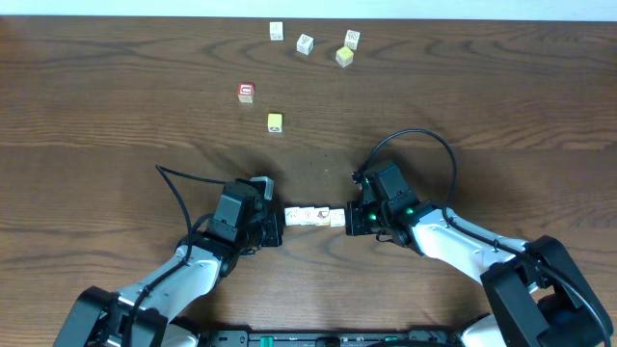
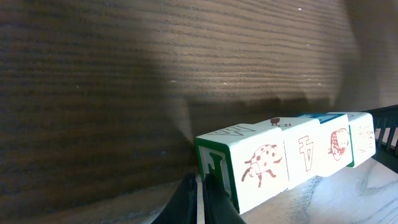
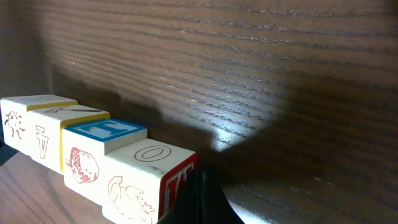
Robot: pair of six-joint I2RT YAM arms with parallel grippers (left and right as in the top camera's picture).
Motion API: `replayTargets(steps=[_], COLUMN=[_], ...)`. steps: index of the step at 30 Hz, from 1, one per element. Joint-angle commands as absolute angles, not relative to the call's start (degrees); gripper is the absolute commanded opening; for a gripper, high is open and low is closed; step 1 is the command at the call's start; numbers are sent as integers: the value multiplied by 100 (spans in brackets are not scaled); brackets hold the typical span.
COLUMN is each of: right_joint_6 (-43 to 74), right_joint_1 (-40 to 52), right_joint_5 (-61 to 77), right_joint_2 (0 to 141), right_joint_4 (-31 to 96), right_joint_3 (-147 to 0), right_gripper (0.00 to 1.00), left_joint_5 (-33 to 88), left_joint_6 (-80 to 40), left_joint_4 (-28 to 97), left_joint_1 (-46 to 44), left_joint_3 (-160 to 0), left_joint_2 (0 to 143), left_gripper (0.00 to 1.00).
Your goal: Lift 4 blocks
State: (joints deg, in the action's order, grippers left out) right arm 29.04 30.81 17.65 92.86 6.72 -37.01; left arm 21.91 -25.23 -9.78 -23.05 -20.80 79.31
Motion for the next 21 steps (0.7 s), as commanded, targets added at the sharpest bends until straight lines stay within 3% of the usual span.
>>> replayTargets(steps=[1,21], right_joint_6=[2707,2606], right_joint_1=[3079,3081], right_joint_5=[2073,2644], right_joint_2=[9448,9441], right_joint_4=[644,320], right_joint_3=[-3660,-3660], right_gripper=[1,1], left_joint_5=[2362,2661], left_joint_6=[-2425,-2377], left_joint_4=[-996,-1190], left_joint_1=[-2344,-2344], left_joint_3=[-2091,-2091], left_joint_2=[7953,7953], left_gripper=[7,8])
